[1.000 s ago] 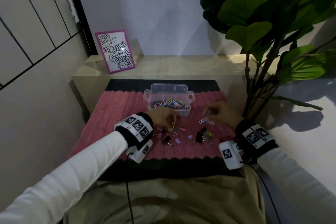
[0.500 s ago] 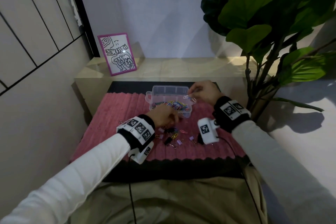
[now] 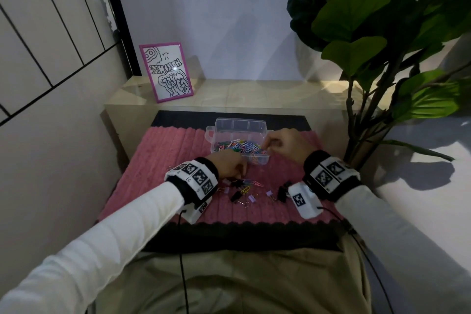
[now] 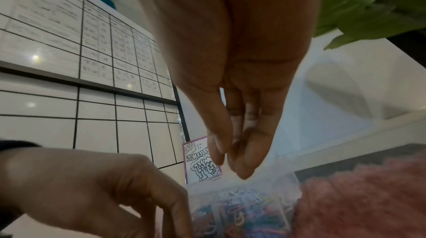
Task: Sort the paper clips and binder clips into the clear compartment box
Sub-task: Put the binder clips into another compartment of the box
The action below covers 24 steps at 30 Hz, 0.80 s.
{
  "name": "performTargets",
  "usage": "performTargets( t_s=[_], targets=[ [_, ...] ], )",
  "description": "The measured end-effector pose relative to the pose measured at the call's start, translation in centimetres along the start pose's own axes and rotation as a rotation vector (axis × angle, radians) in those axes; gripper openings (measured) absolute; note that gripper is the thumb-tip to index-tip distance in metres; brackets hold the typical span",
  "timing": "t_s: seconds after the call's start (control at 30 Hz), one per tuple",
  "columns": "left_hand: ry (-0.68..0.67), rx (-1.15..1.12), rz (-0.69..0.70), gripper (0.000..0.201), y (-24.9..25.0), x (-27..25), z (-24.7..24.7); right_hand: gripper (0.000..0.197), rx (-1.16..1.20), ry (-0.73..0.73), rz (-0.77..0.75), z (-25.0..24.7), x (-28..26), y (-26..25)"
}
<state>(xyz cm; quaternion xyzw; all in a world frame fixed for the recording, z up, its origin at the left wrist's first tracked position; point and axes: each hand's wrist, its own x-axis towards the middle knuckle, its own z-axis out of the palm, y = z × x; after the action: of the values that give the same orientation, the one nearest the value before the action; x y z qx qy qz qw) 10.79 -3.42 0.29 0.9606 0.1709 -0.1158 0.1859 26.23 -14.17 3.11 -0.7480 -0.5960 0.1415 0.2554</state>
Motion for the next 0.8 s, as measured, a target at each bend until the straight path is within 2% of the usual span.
performTargets(
  t_s=[0.13,0.23,0.37,0.47,0.6,0.8],
  targets=[
    [-0.033,0.054,0.062,0.033,1.9,1.0,1.0,0.015,-0.068,-0.128,-0.063,-0.4,-2.4,0.7],
    [-0.035,0.081,0.074,0.026,2.4,1.9,1.3,0.014,-0.059,-0.174,-0.041,-0.2,-3.5,1.4],
    [-0.059,-0.037,0.07,0.019,1.8,2.2,0.4,0.016,0.025,-0.227,-0.018,0.7,-4.3,1.0],
    [0.017,-0.213,0.103,0.013,0.7,1.4,-0.4,0.014,0.057,-0.241,-0.006,1.4,-4.9,0.6],
    [0.134,-0.442,0.094,0.01,-1.0,-0.5,-2.2,0.012,0.097,-0.176,0.032,1.7,-6.1,1.7],
    [0.321,-0.59,0.019,0.009,-4.0,-1.8,-4.3,0.02,0.009,-0.096,0.073,1.1,-7.6,4.4]
  ],
)
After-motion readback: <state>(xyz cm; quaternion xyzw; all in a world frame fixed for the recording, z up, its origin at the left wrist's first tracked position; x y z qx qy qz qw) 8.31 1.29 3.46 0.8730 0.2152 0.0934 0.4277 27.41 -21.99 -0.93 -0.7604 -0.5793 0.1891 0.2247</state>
